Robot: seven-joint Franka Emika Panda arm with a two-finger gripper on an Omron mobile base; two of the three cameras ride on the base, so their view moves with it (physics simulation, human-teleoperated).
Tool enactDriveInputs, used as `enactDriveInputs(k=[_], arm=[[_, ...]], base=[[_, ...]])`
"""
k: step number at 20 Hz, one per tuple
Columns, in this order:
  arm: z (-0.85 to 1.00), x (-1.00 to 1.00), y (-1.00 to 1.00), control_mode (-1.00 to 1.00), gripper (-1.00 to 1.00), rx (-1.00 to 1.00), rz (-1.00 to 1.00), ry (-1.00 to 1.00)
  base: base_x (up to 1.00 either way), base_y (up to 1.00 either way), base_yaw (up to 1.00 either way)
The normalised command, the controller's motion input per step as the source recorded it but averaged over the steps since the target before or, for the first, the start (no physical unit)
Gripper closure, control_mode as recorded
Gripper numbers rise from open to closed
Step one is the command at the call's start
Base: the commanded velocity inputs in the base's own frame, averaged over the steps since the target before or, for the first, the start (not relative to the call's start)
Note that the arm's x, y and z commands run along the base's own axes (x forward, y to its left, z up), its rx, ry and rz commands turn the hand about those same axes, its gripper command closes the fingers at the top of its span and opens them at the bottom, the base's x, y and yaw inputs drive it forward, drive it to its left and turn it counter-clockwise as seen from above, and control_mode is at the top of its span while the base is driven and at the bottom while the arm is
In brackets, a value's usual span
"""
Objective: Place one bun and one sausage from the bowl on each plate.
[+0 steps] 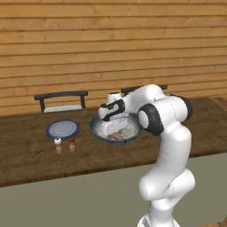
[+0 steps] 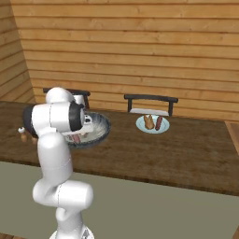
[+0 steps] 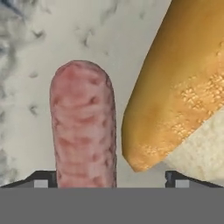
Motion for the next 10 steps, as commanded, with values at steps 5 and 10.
enactDriveInputs(k=[5,10], arm=[[0.00,-0.09,0.00,-1.00,1.00,0.00,-0.04,0.00],[0.14,-0.14,0.00,-1.00,1.00,0.00,-0.03,0.00]], base=[[0.00,0.00,0.00],[0.00,0.00,0.00]])
